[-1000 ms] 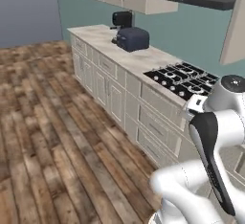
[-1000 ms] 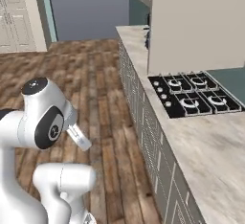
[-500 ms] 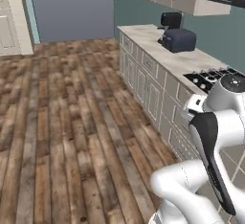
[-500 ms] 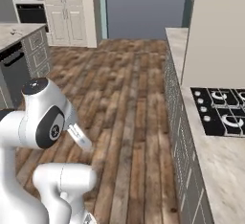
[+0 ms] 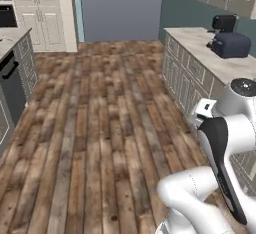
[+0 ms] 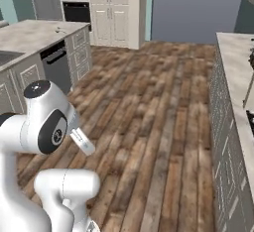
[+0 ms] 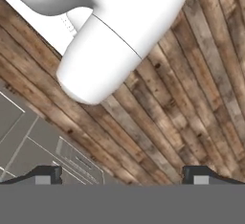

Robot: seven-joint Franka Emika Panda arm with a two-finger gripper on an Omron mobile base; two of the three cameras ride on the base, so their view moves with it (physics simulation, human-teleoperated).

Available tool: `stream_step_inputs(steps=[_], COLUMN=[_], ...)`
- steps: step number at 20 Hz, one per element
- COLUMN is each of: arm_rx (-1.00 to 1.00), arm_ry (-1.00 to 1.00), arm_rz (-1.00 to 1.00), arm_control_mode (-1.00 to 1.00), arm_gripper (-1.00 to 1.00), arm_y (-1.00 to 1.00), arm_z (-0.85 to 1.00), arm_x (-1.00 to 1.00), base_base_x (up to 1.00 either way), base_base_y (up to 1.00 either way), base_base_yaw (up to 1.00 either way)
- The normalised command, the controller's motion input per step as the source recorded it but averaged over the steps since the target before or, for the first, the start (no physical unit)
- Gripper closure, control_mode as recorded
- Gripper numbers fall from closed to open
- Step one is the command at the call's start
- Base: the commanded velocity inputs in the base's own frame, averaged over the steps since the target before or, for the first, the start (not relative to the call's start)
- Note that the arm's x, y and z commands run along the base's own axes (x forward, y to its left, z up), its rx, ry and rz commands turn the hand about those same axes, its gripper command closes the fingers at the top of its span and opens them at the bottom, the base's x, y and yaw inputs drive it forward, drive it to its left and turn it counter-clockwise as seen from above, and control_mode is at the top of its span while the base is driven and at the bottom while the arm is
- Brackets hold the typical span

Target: Organize the utensils by type. Pick up the wooden spoons from the counter and place them in the open cabinet. Then pick up the metallic utensils from the counter and place them in the open drawer.

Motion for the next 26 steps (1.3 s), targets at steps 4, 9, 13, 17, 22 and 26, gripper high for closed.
stream_step_inputs(steps=[4, 9, 13, 17, 22, 26], arm_rx=[0.0, 0.0, 0.0, 0.0, 0.0, 0.0], arm_ry=[0.0, 0.0, 0.0, 0.0, 0.0, 0.0], arm_rz=[0.0, 0.0, 0.0, 0.0, 0.0, 0.0], arm_control_mode=[1.0, 1.0, 1.0, 1.0, 1.0, 1.0], arm_gripper=[-1.0, -1.0, -1.0, -1.0, -1.0, -1.0], arm_y=[0.0, 0.0, 0.0, 0.0, 0.0, 0.0], arm_z=[0.0, 0.0, 0.0, 0.0, 0.0, 0.0], arm_x=[0.0, 0.0, 0.0, 0.0, 0.0, 0.0], base_base_x=[0.53, 0.76, 0.9, 0.98, 1.0, 1.0], base_base_y=[0.64, 0.71, 0.69, 0.55, 0.39, 0.16], base_base_yaw=[0.23, 0.15, 0.1, 0.12, 0.15, 0.18])
